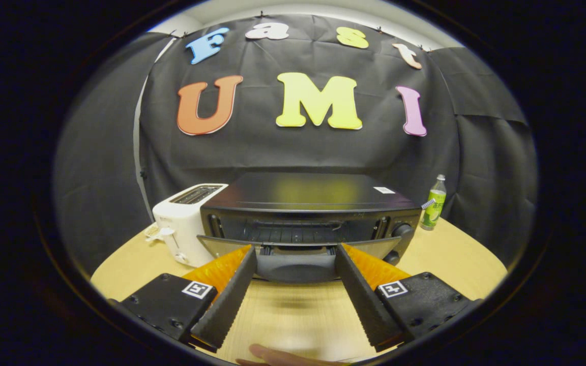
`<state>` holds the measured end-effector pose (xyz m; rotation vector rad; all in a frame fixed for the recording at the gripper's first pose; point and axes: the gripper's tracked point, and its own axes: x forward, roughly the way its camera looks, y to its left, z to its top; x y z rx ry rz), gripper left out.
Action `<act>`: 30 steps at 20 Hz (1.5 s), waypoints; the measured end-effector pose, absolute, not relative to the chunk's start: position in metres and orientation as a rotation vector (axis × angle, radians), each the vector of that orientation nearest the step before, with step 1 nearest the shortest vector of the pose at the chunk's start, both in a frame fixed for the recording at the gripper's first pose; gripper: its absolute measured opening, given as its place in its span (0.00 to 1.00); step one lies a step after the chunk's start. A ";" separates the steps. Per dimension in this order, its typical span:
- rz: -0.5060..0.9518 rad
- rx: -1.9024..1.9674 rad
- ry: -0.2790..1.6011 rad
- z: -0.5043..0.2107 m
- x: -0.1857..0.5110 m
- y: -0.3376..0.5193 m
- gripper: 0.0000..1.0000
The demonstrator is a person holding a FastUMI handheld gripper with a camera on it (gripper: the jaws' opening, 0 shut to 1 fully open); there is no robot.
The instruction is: Open the toaster oven, put the food inside, and close the toaster oven door.
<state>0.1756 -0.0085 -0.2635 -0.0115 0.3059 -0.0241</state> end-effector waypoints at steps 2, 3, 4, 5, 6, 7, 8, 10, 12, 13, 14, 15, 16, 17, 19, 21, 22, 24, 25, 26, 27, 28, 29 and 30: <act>-0.024 -0.020 0.313 -0.272 0.163 -0.008 1.00; -0.023 -0.026 0.321 -0.279 0.157 -0.008 1.00; -0.023 -0.036 0.332 -0.286 0.150 -0.009 1.00; -0.023 -0.047 0.342 -0.293 0.144 -0.008 1.00; -0.026 -0.058 0.350 -0.299 0.139 -0.008 1.00; -0.030 -0.072 0.358 -0.307 0.134 -0.008 1.00; -0.034 -0.086 0.369 -0.313 0.129 -0.008 1.00; -0.041 -0.099 0.415 -0.331 0.122 -0.010 1.00; -0.036 -0.074 0.468 -0.347 0.116 -0.010 1.00; -0.033 -0.049 0.495 -0.355 0.114 -0.011 1.00; -0.032 -0.030 0.522 -0.360 0.112 -0.011 1.00; -0.029 -0.020 0.521 -0.361 0.111 -0.011 1.00; -0.028 -0.027 0.510 -0.357 0.111 -0.010 1.00; -0.029 -0.044 0.497 -0.353 0.111 -0.009 1.00; -0.032 -0.057 0.507 -0.357 0.110 -0.010 1.00; -0.033 -0.037 0.529 -0.365 0.108 -0.012 1.00; -0.026 -0.029 0.556 -0.371 0.107 -0.012 1.00; -0.025 0.011 0.625 -0.393 0.104 -0.012 1.00; -0.028 0.020 0.667 -0.403 0.101 -0.012 1.00; -0.025 0.015 0.614 -0.390 0.100 -0.010 1.00; -0.020 0.007 0.621 -0.390 0.103 -0.010 1.00; -0.013 -0.003 0.628 -0.391 0.102 -0.010 1.00; -0.003 0.006 0.628 -0.391 0.100 -0.010 1.00; 0.006 0.020 0.631 -0.388 0.096 -0.009 1.00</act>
